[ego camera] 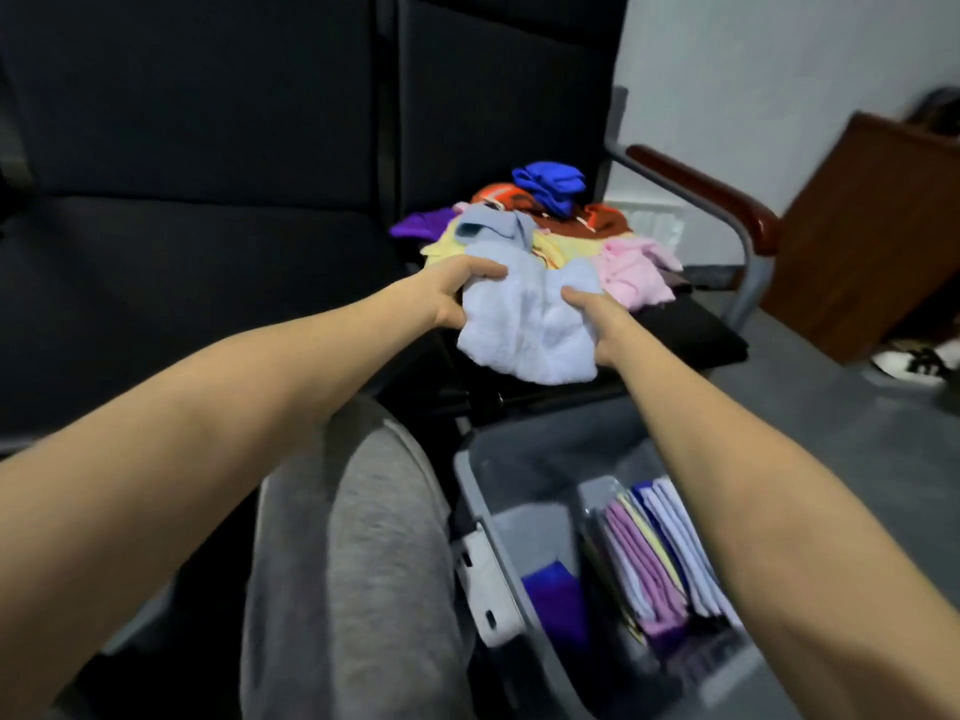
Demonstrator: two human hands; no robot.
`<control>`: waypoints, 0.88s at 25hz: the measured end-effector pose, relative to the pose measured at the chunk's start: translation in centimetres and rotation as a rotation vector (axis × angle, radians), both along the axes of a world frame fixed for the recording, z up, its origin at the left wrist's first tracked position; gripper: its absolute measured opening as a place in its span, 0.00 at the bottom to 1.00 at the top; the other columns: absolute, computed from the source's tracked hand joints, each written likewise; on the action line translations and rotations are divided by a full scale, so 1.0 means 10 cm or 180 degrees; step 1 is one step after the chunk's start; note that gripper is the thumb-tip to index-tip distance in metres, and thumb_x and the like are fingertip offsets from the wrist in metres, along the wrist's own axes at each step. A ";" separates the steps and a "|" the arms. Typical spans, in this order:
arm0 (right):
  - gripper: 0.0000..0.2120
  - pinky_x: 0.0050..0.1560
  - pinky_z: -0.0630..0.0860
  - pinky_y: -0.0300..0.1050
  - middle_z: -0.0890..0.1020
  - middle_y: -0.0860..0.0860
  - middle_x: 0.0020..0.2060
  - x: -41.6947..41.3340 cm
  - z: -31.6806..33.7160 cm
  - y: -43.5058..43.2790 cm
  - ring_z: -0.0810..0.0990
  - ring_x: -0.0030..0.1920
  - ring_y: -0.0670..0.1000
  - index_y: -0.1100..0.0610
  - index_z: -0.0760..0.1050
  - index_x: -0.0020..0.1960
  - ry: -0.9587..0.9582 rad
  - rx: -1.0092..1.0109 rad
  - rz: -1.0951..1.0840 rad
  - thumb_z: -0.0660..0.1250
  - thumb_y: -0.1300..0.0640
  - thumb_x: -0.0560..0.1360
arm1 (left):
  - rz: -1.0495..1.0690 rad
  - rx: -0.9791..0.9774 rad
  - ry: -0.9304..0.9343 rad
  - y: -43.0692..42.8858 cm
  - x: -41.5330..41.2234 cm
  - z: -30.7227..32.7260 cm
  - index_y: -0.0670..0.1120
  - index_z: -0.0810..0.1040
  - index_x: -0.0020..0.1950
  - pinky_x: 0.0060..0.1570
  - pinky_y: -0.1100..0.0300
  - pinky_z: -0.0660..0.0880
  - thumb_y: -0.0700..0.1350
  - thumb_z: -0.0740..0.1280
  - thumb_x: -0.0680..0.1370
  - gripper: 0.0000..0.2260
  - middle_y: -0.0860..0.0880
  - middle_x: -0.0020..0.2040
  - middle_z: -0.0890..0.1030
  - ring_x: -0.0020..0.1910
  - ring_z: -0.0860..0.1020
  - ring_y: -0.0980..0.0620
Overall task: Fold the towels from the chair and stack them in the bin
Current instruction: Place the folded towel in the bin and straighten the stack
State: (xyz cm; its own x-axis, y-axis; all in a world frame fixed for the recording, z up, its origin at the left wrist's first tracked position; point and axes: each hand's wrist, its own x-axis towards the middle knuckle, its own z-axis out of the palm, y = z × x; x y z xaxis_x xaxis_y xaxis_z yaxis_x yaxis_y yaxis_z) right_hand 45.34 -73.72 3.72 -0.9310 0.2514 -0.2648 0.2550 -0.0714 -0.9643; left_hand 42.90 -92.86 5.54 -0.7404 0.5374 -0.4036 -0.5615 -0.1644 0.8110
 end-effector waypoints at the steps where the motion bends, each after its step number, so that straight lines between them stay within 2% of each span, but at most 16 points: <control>1: 0.16 0.38 0.78 0.44 0.82 0.57 0.47 0.15 -0.06 0.18 0.81 0.43 0.55 0.59 0.73 0.63 -0.0160 -0.0046 -0.0054 0.65 0.55 0.77 | -0.0034 0.0000 -0.0100 0.18 0.09 -0.09 0.39 0.73 0.60 0.54 0.48 0.73 0.41 0.64 0.77 0.12 0.42 0.59 0.78 0.59 0.76 0.43; 3: 0.16 0.44 0.77 0.47 0.81 0.58 0.50 0.49 -0.19 0.52 0.80 0.47 0.57 0.58 0.73 0.62 -0.0479 -0.0067 -0.0109 0.64 0.53 0.77 | -0.0130 0.0071 -0.0255 0.54 0.31 -0.32 0.39 0.71 0.60 0.56 0.48 0.70 0.39 0.61 0.79 0.10 0.41 0.61 0.75 0.65 0.72 0.43; 6: 0.20 0.45 0.76 0.49 0.77 0.57 0.59 0.91 -0.57 0.90 0.78 0.53 0.56 0.53 0.67 0.68 -0.0701 0.0379 -0.0108 0.63 0.57 0.77 | -0.0294 0.0109 -0.0586 1.01 0.72 -0.80 0.42 0.72 0.53 0.60 0.49 0.69 0.37 0.59 0.80 0.05 0.41 0.66 0.73 0.67 0.70 0.44; 7: 0.20 0.47 0.76 0.49 0.77 0.57 0.60 1.04 -0.73 0.98 0.77 0.53 0.56 0.54 0.67 0.69 -0.0766 0.0601 -0.0059 0.62 0.59 0.78 | -0.0376 0.0058 -0.0691 1.15 0.85 -0.97 0.42 0.73 0.51 0.63 0.49 0.68 0.36 0.58 0.80 0.05 0.41 0.67 0.72 0.67 0.70 0.44; 9: 0.19 0.55 0.75 0.52 0.76 0.56 0.59 1.25 -1.07 1.12 0.76 0.55 0.55 0.56 0.67 0.69 -0.0976 0.0913 0.0099 0.62 0.60 0.78 | -0.0445 -0.0114 -0.0893 1.36 1.06 -1.27 0.41 0.72 0.49 0.66 0.49 0.66 0.36 0.56 0.80 0.06 0.41 0.68 0.72 0.68 0.70 0.44; 11: 0.21 0.65 0.70 0.54 0.74 0.53 0.64 1.38 -1.39 1.22 0.74 0.61 0.55 0.53 0.66 0.69 -0.1234 0.0907 0.0169 0.64 0.56 0.77 | -0.0319 -0.0444 -0.1091 1.48 1.20 -1.52 0.41 0.71 0.52 0.65 0.48 0.66 0.36 0.55 0.81 0.06 0.42 0.68 0.73 0.67 0.71 0.44; 12: 0.21 0.66 0.68 0.53 0.73 0.51 0.65 1.43 -1.52 1.25 0.73 0.63 0.54 0.53 0.66 0.69 -0.1388 0.0869 0.0214 0.64 0.55 0.77 | -0.0264 -0.0656 -0.1195 1.52 1.24 -1.64 0.41 0.70 0.55 0.65 0.47 0.65 0.35 0.56 0.80 0.07 0.43 0.67 0.73 0.67 0.70 0.43; 14: 0.20 0.60 0.69 0.46 0.74 0.48 0.61 1.51 -1.71 1.29 0.73 0.58 0.51 0.53 0.65 0.69 -0.1825 0.0895 0.0379 0.64 0.56 0.78 | -0.0436 -0.1199 -0.1415 1.55 1.29 -1.85 0.40 0.68 0.62 0.66 0.43 0.64 0.36 0.58 0.80 0.12 0.43 0.69 0.70 0.68 0.68 0.41; 16: 0.20 0.52 0.71 0.46 0.77 0.52 0.52 1.57 -1.82 1.27 0.76 0.49 0.53 0.59 0.69 0.67 -0.2511 0.0858 0.0631 0.65 0.54 0.78 | -0.1029 -0.1805 -0.1598 1.53 1.33 -1.90 0.39 0.63 0.70 0.65 0.35 0.59 0.40 0.63 0.79 0.21 0.38 0.72 0.65 0.69 0.64 0.35; 17: 0.22 0.52 0.71 0.47 0.77 0.54 0.52 1.57 -1.86 1.26 0.76 0.49 0.55 0.61 0.70 0.66 -0.2880 0.0989 0.0823 0.65 0.50 0.77 | -0.1282 -0.2091 -0.1613 1.51 1.35 -1.90 0.40 0.58 0.74 0.65 0.33 0.57 0.43 0.64 0.79 0.26 0.36 0.73 0.60 0.70 0.61 0.32; 18: 0.26 0.54 0.71 0.50 0.76 0.56 0.57 1.55 -1.92 1.26 0.76 0.52 0.57 0.61 0.69 0.65 -0.3162 0.1207 0.1024 0.65 0.45 0.76 | -0.1410 -0.2359 -0.1499 1.51 1.36 -1.89 0.42 0.52 0.77 0.65 0.32 0.56 0.45 0.64 0.79 0.31 0.35 0.75 0.54 0.71 0.58 0.31; 19: 0.33 0.56 0.71 0.53 0.73 0.58 0.64 1.51 -1.99 1.31 0.74 0.58 0.60 0.63 0.65 0.69 -0.3335 0.1440 0.1232 0.65 0.41 0.75 | -0.1443 -0.2541 -0.1324 1.50 1.36 -1.86 0.43 0.46 0.78 0.66 0.33 0.57 0.46 0.63 0.80 0.34 0.35 0.76 0.49 0.72 0.55 0.30; 20: 0.36 0.57 0.70 0.53 0.69 0.58 0.68 1.45 -2.02 1.32 0.72 0.62 0.62 0.63 0.63 0.71 -0.3335 0.1645 0.1361 0.63 0.39 0.74 | -0.1417 -0.2577 -0.1142 1.51 1.34 -1.83 0.42 0.44 0.78 0.67 0.35 0.58 0.46 0.62 0.80 0.34 0.35 0.76 0.46 0.72 0.54 0.30; 21: 0.35 0.57 0.69 0.52 0.69 0.58 0.68 1.36 -2.01 1.33 0.71 0.64 0.61 0.63 0.64 0.71 -0.3245 0.1723 0.1385 0.62 0.39 0.75 | -0.1349 -0.2544 -0.0991 1.54 1.31 -1.80 0.41 0.45 0.78 0.67 0.38 0.60 0.46 0.61 0.81 0.33 0.37 0.77 0.47 0.73 0.55 0.32; 22: 0.30 0.56 0.69 0.50 0.72 0.57 0.64 1.29 -1.93 1.28 0.73 0.60 0.58 0.61 0.67 0.68 -0.3072 0.1846 0.1329 0.61 0.40 0.77 | -0.1235 -0.2509 -0.0852 1.57 1.26 -1.76 0.39 0.49 0.77 0.67 0.43 0.63 0.46 0.61 0.81 0.30 0.37 0.76 0.52 0.72 0.59 0.35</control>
